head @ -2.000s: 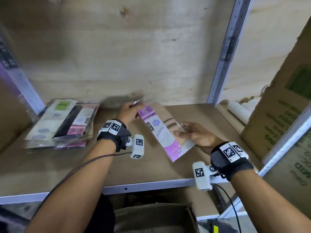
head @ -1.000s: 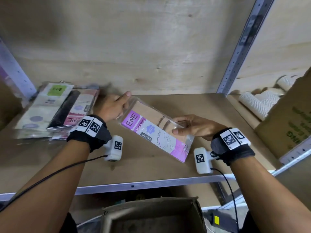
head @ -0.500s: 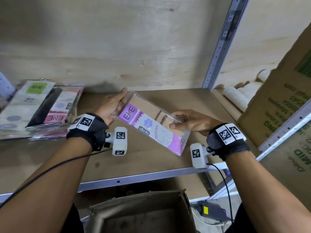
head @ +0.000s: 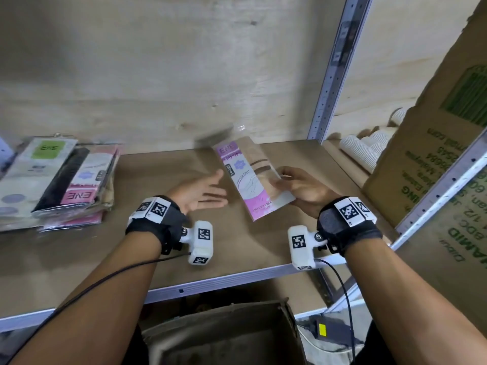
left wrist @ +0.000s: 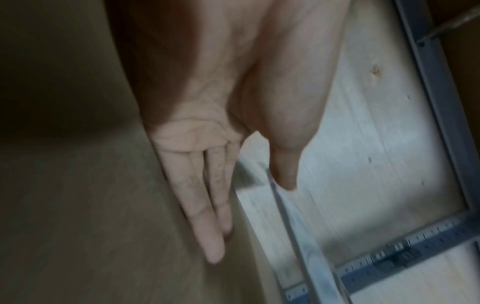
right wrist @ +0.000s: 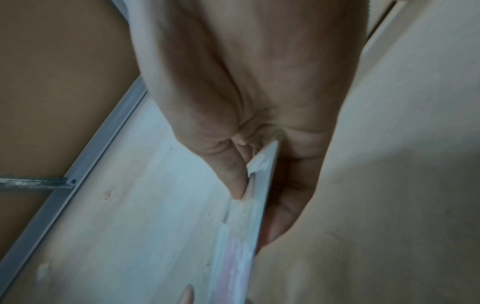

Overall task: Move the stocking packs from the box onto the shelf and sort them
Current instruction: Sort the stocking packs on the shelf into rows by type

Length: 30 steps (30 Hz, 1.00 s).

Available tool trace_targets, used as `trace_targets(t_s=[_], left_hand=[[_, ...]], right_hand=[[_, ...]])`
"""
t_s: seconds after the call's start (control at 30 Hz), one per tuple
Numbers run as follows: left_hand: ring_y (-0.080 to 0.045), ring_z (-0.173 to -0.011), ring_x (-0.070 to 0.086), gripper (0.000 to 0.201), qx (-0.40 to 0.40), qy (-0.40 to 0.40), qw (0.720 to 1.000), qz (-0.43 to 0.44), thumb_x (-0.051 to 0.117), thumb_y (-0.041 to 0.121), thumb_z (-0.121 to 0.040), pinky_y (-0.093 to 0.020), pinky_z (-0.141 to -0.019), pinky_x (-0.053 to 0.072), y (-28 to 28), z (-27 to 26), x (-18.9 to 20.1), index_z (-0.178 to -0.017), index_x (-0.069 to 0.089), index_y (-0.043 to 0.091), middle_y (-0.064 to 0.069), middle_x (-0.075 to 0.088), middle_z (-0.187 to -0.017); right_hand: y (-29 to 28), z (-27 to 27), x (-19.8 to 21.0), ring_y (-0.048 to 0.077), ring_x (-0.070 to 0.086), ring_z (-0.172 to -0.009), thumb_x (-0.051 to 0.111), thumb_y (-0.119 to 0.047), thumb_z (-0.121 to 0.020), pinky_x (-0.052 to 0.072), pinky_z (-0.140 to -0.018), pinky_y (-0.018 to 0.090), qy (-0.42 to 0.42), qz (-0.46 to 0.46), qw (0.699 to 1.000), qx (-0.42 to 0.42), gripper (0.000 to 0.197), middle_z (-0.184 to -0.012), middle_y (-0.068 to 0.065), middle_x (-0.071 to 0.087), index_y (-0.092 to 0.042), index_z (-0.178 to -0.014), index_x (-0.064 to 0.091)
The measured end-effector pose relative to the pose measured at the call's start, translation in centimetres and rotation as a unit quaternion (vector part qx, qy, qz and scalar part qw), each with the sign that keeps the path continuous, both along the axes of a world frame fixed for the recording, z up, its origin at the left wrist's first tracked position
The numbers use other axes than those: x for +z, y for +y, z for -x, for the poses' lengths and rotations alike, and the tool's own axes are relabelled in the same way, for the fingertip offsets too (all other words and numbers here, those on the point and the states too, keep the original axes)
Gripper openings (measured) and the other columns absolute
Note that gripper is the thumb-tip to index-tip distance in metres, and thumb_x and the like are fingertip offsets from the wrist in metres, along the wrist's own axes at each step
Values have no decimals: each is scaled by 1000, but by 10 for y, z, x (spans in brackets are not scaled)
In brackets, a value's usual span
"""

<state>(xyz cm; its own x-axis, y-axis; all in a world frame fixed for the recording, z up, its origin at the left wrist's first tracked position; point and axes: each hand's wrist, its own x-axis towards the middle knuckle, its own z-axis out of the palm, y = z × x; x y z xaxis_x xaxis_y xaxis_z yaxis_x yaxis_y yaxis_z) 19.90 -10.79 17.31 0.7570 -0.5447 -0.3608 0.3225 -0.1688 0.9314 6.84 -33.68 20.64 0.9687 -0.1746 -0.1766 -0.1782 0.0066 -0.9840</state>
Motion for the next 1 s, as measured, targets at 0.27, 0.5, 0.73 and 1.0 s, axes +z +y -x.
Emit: trace_targets(t_s=[0.27,0.5,0.73,1.0], left_hand=[[-13,-73,75,25,-28,-66,997,8,74,4,-87,-20,-66,60,-14,17,0,-111,69,3,-9,77,-98],[-21,-74,76,26,21,-148,983,-107,81,5,-80,-33,-71,64,-15,19,0,-102,67,8,-15,72,-108],[-23,-82,75,19,6,-182,968,-170,79,18,-85,-40,-81,63,-21,24,11,-88,60,22,1,66,-91],[-16,-85,71,22,32,-155,985,-76,75,5,-86,-29,-75,62,-43,28,8,-85,64,24,4,68,-89]], right_hand=[[12,-14,-12,26,67,-79,63,2,-91,56,-64,30,41,22,999,-17,12,-98,16,67,-4,-100,59],[5,-28,-20,22,62,-98,72,-20,-87,53,-85,35,103,263,959,-18,28,-109,7,65,-13,-110,59],[2,-26,-20,17,60,-100,66,-21,-88,44,-83,27,93,367,925,-30,14,-104,0,67,-18,-100,72],[-6,-31,-19,21,63,-90,66,-16,-87,58,-90,39,91,292,952,-33,3,-93,2,65,-19,-87,67]])
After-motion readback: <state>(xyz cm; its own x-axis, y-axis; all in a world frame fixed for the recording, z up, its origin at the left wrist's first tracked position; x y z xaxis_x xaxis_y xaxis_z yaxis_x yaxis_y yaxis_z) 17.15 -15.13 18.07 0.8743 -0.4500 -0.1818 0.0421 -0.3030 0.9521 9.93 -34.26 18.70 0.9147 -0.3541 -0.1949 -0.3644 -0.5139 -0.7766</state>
